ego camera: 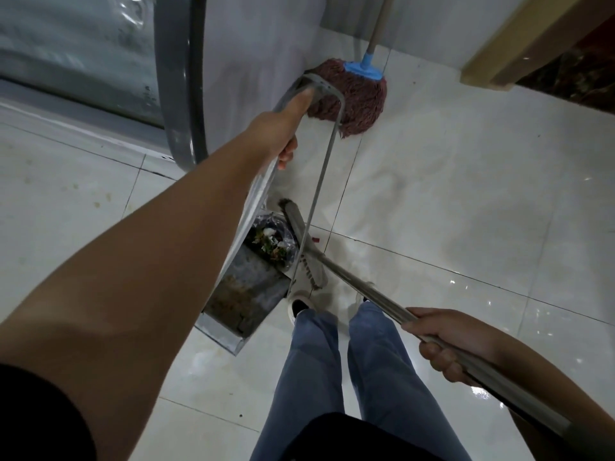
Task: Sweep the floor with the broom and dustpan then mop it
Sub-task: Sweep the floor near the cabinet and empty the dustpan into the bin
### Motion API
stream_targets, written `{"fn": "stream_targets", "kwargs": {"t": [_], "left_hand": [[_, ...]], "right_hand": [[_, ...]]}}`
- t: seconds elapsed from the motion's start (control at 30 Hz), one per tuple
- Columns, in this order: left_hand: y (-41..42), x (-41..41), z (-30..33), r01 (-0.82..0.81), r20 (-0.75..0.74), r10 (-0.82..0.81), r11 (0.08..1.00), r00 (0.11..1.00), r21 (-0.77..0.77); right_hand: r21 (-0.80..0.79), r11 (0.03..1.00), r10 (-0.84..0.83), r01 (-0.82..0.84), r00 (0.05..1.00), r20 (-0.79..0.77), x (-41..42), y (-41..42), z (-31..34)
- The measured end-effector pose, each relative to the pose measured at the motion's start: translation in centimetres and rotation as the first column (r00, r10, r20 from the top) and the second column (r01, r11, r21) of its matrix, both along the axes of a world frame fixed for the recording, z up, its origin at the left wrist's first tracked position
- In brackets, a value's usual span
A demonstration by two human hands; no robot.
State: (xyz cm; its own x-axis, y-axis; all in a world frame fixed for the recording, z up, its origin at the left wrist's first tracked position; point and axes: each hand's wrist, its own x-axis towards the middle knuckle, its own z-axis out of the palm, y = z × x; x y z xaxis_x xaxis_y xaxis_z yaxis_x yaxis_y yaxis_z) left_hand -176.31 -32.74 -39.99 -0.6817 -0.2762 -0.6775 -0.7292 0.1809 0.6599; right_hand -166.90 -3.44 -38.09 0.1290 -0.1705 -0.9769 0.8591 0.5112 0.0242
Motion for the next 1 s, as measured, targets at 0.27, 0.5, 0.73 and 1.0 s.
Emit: {"fn": "stream_targets", "kwargs": {"t": [0.27, 0.5, 0.73, 1.0], "left_hand": [[-0.7, 1.0, 0.6, 0.023, -0.021, -0.023, 1.0, 1.0, -0.008], [-0.3, 0.8, 1.8, 0.005, -0.058, -0.005, 1.0, 0.998, -0.004], [-0.2, 2.0, 1.9, -0.02, -0.087, 0.022, 1.0, 0.996, 0.017], [-0.7, 6.8, 3.8, -0.14, -0.157, 0.134, 0.99, 0.978, -0.03]], "right_hand": [[0.055, 0.998, 0.005, -0.009, 0.998, 0.067, -0.2, 0.3, -0.1], [0.004, 0.998, 0.065, -0.065, 0.997, -0.036, 0.1, 0.0, 0.6], [0.056, 0.994, 0.096, -0.092, 0.993, -0.068, 0.3, 0.5, 0.5], [0.053, 0.943, 0.331, -0.329, 0.907, -0.261, 0.0, 1.2, 0.9]]}}
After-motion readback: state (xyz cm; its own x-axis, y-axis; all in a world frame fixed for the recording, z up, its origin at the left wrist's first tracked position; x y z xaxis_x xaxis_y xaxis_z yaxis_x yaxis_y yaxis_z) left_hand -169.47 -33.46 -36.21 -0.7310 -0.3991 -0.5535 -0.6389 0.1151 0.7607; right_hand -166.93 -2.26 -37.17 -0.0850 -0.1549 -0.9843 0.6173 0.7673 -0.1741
